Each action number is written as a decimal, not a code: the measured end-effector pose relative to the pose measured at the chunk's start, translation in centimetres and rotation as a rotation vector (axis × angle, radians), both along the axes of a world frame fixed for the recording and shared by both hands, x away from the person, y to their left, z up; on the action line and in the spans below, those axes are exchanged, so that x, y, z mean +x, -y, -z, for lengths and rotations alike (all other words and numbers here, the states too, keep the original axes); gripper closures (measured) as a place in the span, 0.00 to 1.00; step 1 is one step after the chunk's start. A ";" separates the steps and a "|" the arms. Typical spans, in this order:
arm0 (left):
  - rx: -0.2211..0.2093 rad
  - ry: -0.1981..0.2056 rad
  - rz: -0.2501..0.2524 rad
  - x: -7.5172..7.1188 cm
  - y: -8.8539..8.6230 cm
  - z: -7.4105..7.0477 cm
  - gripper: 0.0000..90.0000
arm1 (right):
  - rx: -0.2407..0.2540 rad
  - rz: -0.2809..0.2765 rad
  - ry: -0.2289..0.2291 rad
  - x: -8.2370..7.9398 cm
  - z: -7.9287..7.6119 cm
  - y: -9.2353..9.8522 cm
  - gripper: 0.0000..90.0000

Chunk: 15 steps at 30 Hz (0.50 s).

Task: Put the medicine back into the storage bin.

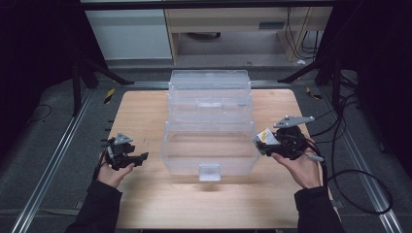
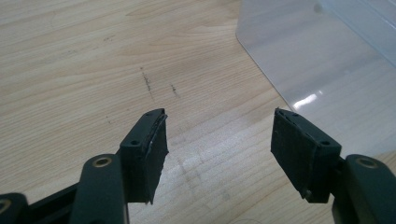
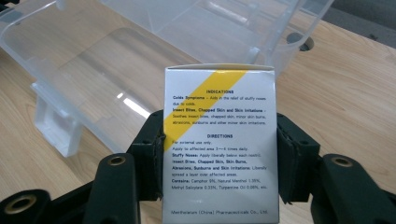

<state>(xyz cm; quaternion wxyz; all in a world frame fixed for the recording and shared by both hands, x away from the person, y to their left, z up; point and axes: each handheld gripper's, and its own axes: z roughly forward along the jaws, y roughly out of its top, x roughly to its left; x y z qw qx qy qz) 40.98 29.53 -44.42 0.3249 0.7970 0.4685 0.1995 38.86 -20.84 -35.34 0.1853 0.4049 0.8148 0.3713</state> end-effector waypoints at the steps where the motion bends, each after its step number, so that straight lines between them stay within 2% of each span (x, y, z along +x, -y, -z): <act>1: -0.003 0.003 -0.001 0.0 0.0 0.0 0.39 | 0.005 -0.003 -0.001 0.1 0.0 -0.2 0.50; 15: -0.001 0.003 -0.001 0.0 0.1 0.0 0.45 | -0.013 -0.051 -0.011 0.8 0.9 -2.6 0.50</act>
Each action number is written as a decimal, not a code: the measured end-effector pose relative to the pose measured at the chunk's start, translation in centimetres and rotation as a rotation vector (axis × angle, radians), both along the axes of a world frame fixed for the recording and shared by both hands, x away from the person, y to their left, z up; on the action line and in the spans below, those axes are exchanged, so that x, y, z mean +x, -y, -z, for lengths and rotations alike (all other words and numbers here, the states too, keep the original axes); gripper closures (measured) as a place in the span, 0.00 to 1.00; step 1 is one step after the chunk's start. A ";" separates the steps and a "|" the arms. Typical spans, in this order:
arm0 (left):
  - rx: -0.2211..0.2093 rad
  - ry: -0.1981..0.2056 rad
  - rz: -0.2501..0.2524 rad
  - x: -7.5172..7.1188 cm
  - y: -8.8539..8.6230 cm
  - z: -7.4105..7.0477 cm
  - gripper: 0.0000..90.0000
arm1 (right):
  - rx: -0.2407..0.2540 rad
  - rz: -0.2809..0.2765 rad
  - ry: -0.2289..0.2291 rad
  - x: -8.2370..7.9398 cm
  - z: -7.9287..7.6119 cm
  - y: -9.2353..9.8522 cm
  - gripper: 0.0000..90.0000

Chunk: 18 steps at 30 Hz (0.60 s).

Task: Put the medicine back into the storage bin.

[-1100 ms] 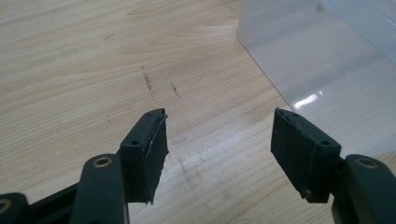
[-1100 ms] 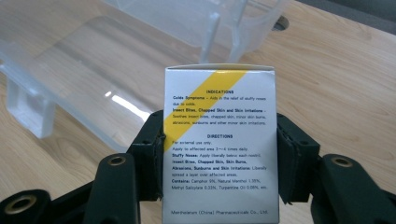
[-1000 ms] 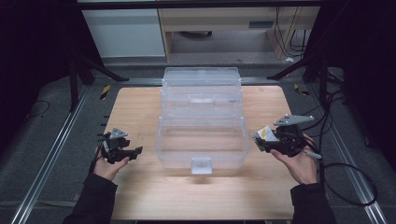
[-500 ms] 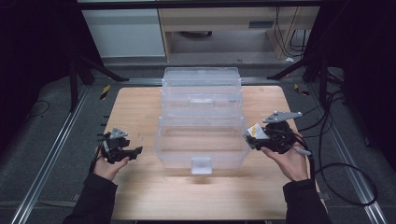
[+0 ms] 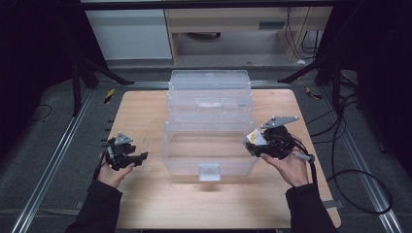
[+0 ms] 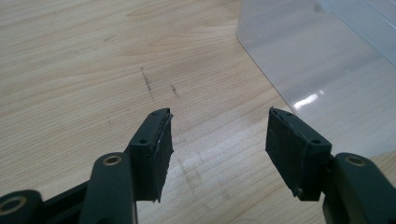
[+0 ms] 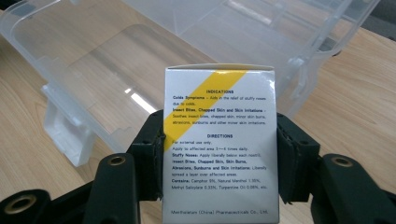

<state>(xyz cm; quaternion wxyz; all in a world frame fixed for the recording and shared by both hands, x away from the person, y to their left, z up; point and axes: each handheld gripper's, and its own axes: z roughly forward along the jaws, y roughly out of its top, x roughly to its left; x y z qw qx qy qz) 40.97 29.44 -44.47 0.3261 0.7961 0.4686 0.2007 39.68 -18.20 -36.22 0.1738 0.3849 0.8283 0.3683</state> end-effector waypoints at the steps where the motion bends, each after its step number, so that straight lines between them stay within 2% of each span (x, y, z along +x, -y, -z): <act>1: -0.002 -0.002 -0.001 0.0 0.0 0.0 0.46 | 0.001 -0.002 -0.002 0.0 0.1 -0.2 0.50; 12: -0.004 -0.008 0.001 0.0 0.0 0.1 0.47 | -0.014 -0.021 -0.007 0.4 1.0 -1.1 0.50; 18: -0.003 -0.009 0.007 0.0 0.0 0.1 0.47 | -0.028 -0.023 -0.026 0.7 1.7 -1.3 0.50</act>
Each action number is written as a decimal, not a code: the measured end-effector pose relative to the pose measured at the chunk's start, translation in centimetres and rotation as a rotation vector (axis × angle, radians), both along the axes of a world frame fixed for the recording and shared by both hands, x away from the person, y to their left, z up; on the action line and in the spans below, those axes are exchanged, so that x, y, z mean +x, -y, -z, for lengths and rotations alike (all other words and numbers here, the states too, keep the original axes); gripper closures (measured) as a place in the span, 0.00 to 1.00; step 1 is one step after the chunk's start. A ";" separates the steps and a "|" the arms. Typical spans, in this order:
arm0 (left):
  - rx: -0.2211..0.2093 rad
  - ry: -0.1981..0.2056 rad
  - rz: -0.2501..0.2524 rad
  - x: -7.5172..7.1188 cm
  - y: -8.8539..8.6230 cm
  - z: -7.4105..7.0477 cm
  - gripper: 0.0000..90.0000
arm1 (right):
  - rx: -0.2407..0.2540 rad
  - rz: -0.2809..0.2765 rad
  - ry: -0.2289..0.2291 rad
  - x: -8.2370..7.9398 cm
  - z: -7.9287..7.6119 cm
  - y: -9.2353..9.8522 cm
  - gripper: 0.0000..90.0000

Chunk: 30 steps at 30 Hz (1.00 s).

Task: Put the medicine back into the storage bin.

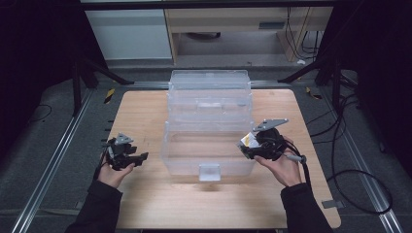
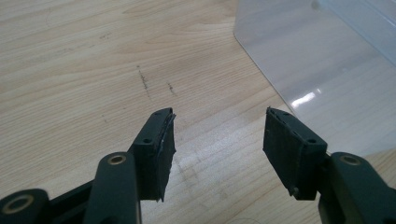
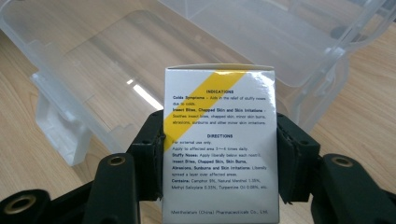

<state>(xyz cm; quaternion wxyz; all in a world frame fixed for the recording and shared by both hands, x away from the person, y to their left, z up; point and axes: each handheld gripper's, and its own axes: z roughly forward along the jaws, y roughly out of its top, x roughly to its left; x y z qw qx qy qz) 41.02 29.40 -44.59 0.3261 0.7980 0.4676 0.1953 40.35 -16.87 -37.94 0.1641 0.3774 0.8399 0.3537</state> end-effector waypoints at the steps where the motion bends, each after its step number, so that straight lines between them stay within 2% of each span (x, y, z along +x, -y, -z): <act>1: -0.001 -0.001 0.001 0.0 0.0 0.0 0.47 | 0.002 -0.003 -0.003 0.0 0.1 0.0 0.50; 14: 0.004 0.016 0.010 0.0 0.1 0.0 0.45 | -0.023 -0.020 -0.048 0.4 1.6 -0.3 0.50; 20: -0.011 0.025 0.010 -0.1 0.1 -0.1 0.45 | -0.027 -0.021 -0.051 0.5 2.0 -0.4 0.50; 30: -0.011 0.023 0.017 -0.1 0.2 0.0 0.44 | -0.047 -0.019 -0.059 0.7 2.8 -0.8 0.49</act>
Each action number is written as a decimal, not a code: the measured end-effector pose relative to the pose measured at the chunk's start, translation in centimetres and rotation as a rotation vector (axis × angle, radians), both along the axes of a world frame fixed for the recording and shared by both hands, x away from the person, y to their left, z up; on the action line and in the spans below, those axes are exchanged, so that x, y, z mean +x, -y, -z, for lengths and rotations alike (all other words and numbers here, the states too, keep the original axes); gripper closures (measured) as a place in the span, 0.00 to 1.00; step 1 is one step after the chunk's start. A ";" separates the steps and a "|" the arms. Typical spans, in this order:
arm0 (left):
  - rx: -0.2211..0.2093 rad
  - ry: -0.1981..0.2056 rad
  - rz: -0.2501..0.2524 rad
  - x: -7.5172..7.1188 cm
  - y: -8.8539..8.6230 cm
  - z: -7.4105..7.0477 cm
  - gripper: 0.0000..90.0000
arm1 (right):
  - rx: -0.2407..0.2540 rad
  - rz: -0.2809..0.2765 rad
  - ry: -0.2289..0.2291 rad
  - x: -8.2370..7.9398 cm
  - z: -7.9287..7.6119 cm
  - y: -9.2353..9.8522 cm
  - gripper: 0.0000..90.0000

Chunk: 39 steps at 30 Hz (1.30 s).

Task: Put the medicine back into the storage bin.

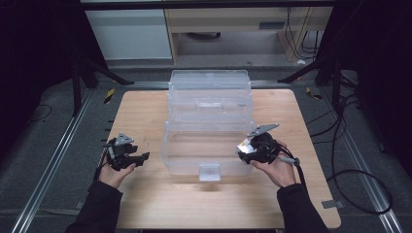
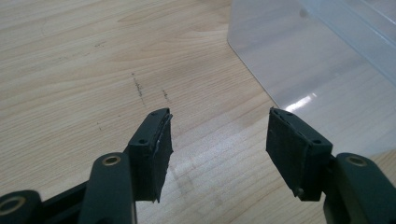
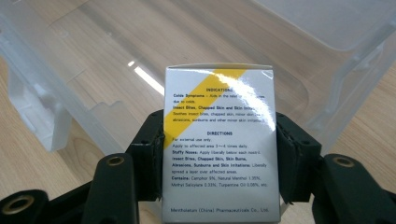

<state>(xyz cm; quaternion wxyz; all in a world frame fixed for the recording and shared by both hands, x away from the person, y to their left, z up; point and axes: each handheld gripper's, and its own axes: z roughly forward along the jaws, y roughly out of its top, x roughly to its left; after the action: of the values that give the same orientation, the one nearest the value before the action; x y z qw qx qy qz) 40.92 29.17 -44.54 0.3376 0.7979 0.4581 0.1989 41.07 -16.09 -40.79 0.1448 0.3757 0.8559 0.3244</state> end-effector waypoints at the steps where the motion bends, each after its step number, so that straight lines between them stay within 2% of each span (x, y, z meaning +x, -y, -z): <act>1: 0.003 0.000 0.000 0.0 0.0 0.0 0.44 | -0.003 -0.001 -0.001 0.0 0.0 0.0 0.49; 10: -0.001 0.007 0.004 -0.1 0.1 -0.2 0.44 | -0.021 0.003 -0.015 0.2 0.8 -0.2 0.49; 18: 0.001 0.005 0.007 -0.1 0.1 -0.2 0.44 | -0.019 0.001 -0.016 0.2 0.9 -0.3 0.48; 20: -0.001 0.009 0.009 -0.1 0.1 -0.3 0.44 | -0.003 0.001 -0.007 0.2 0.9 -0.3 0.44; 23: -0.004 0.014 0.010 -0.1 0.1 -0.4 0.45 | 0.004 0.006 0.002 0.2 0.7 -0.1 0.43; 30: -0.020 0.034 0.025 -0.4 0.4 -1.2 0.46 | 0.061 0.026 0.045 -0.1 -0.5 0.7 0.41; 35: -0.029 0.047 0.050 -0.7 0.8 -1.9 0.47 | 0.095 0.054 0.081 -0.5 -1.6 1.8 0.39; 39: -0.033 0.064 0.072 -0.9 1.0 -2.6 0.47 | 0.109 0.092 0.099 -0.6 -1.9 3.1 0.38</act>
<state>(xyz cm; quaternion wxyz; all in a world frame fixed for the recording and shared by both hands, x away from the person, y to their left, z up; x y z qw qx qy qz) 40.00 28.15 -41.91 0.3723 0.8015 0.4210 0.2046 40.51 -19.18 -38.92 0.1813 0.4055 0.8104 0.3819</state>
